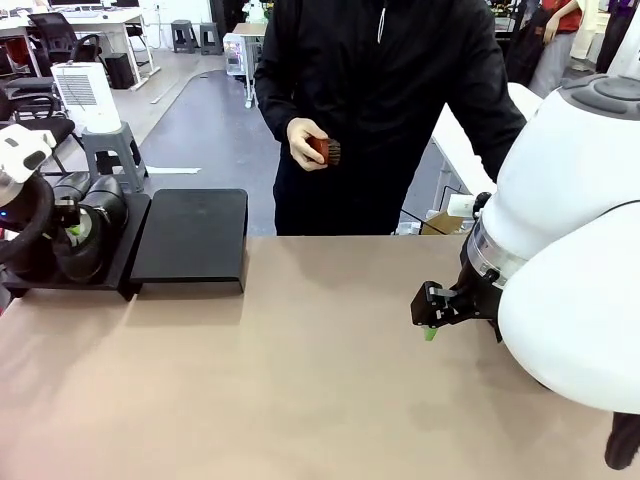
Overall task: Organize the shoes by placing them on the stand.
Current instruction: Place the Shoe from the middle of the table onto the Shoes Stand.
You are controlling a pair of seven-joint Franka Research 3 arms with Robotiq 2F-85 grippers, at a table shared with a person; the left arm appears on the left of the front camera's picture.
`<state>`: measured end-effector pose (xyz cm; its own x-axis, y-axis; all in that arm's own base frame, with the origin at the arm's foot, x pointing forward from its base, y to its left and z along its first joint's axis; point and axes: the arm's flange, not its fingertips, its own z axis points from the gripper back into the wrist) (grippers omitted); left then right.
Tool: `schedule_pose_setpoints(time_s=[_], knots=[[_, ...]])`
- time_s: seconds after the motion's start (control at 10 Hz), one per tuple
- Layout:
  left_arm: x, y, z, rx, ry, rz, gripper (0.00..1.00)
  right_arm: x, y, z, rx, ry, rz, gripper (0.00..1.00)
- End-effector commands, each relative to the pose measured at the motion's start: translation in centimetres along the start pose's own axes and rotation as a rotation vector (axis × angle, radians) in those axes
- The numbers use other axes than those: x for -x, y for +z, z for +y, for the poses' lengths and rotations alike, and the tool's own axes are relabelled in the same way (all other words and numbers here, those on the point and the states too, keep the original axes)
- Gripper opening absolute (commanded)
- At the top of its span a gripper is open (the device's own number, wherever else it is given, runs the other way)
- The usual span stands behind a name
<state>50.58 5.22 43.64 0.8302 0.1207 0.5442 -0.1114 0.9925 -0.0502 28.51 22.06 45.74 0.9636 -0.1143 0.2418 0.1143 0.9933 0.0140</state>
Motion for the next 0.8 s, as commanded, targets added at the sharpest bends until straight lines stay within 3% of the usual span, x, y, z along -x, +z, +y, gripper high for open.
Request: schedule_pose_setpoints(time_s=[0.0, 0.2, 0.5, 0.6, 0.7], knots=[[-0.4, 0.6, 0.4, -0.003, -0.026, -0.027, 1.00, -0.1, 0.1, -0.1, -0.019, 0.006, 0.009, 1.00], [0.1, 2.9, -1.1, 0.004, -0.056, -0.032, 1.00, -0.1, 0.1, -0.1, -0.019, 0.006, 0.009, 1.00], [2.7, 8.2, -2.5, 0.019, -0.007, -0.052, 1.00, -0.1, 0.1, -0.1, -0.019, 0.006, 0.009, 1.00], [0.1, 4.3, -1.8, 0.016, -0.046, -0.044, 1.00, -0.1, 0.1, -0.1, -0.019, 0.006, 0.009, 1.00], [0.1, 4.3, -1.8, 0.016, -0.046, -0.044, 1.00, -0.1, 0.1, -0.1, -0.019, 0.006, 0.009, 1.00]])
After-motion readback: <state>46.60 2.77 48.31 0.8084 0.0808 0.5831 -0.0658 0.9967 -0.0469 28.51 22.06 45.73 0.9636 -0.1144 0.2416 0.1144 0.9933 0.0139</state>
